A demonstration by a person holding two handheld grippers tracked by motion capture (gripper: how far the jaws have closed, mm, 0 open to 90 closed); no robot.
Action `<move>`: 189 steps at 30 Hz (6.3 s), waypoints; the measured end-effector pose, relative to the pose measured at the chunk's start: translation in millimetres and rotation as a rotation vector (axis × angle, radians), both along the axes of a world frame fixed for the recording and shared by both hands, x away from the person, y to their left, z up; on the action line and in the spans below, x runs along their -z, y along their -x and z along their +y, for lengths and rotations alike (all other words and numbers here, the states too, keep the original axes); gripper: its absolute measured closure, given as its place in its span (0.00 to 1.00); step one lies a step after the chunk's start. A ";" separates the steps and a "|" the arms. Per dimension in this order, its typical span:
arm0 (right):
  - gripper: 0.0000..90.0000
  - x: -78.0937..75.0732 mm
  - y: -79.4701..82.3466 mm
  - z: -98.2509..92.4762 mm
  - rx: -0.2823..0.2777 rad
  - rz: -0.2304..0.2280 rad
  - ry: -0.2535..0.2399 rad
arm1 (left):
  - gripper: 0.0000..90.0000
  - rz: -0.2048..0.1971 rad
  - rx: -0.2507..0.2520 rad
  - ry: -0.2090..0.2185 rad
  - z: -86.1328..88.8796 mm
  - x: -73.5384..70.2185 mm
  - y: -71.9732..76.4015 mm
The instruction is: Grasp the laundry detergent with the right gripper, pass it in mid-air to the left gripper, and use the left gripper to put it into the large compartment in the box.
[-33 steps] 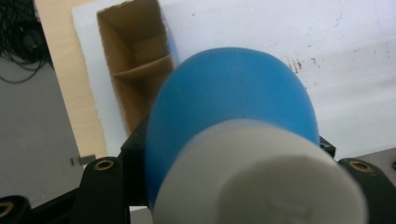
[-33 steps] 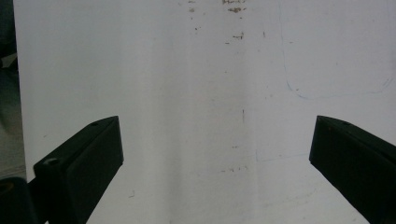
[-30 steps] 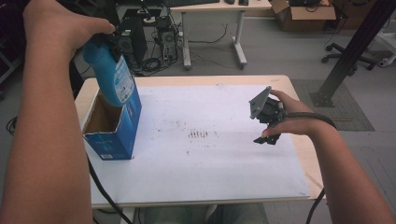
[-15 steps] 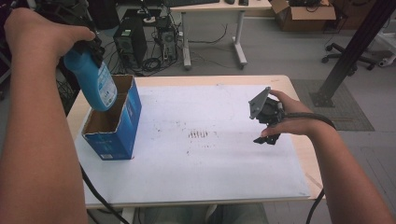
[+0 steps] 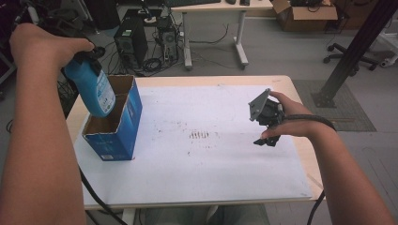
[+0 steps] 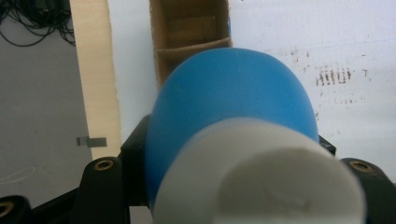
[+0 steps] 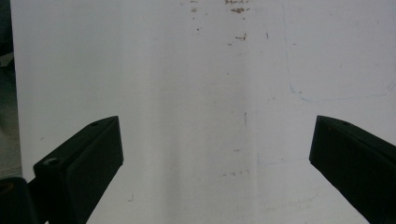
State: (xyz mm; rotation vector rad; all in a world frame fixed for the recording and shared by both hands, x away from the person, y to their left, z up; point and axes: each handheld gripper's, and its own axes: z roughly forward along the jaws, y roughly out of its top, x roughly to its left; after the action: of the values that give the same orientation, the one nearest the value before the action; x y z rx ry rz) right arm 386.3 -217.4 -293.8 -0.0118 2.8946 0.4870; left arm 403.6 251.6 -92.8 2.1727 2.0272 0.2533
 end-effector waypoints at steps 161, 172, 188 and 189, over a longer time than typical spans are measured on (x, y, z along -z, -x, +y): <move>0.03 1.6 8.1 -2.4 0.003 0.005 0.000 | 0.33 0.071 -0.008 -0.067 5.3 179.6 -12.7; 0.03 1.8 9.6 -2.7 0.009 0.005 0.000 | 0.30 0.058 -0.018 -0.082 4.3 172.1 -10.9; 0.03 -3.1 12.8 -3.0 0.005 -0.007 -0.008 | 0.20 0.016 -0.027 -0.093 3.7 152.3 -5.3; 0.03 -3.2 12.7 -3.2 0.002 -0.010 -0.011 | 0.19 0.011 -0.030 -0.091 3.5 151.2 -4.9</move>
State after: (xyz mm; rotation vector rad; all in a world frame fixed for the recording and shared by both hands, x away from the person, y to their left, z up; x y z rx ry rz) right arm 373.6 -220.6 -290.6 -0.0103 2.8821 0.5011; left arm 408.5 255.1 -244.0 2.2020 2.0952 0.3453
